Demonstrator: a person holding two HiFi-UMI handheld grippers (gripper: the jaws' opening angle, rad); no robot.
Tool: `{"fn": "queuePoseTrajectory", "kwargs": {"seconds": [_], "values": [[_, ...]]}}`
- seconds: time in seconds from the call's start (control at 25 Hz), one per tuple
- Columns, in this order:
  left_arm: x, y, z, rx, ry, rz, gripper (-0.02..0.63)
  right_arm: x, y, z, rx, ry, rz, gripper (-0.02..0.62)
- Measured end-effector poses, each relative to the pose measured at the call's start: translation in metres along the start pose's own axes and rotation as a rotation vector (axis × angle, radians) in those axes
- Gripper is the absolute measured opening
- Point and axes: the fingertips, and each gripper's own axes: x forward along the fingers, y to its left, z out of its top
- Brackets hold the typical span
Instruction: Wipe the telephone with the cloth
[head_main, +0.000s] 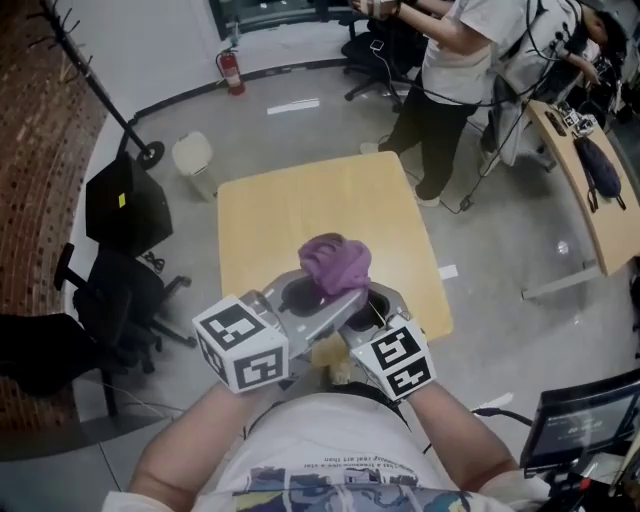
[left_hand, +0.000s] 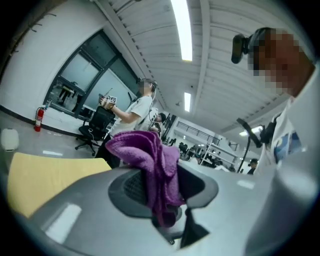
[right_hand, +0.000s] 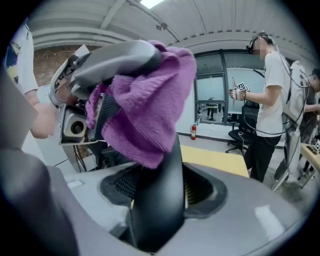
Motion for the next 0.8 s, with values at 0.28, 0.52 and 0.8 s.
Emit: {"fn": "queuePoseTrajectory", "kwargs": {"seconds": [0.28, 0.52, 0.8], "values": [[0.021, -0.01, -0.012, 0.06, 0.067, -0.036, 0.149, -0.012, 0.002, 0.004, -0.005, -0.001, -0.013, 0.245], [0.007, 0.016, -0.006, 0.072, 0.044, 0.031, 0.149, -0.02, 0.005, 0.0, -0.008, -0.001, -0.005, 0.245], [-0.022, 0.056, 0.011, 0.069, -0.013, 0.147, 0.149, -0.025, 0.013, 0.001, -0.01, 0.0, 0.018, 0.245]]}}
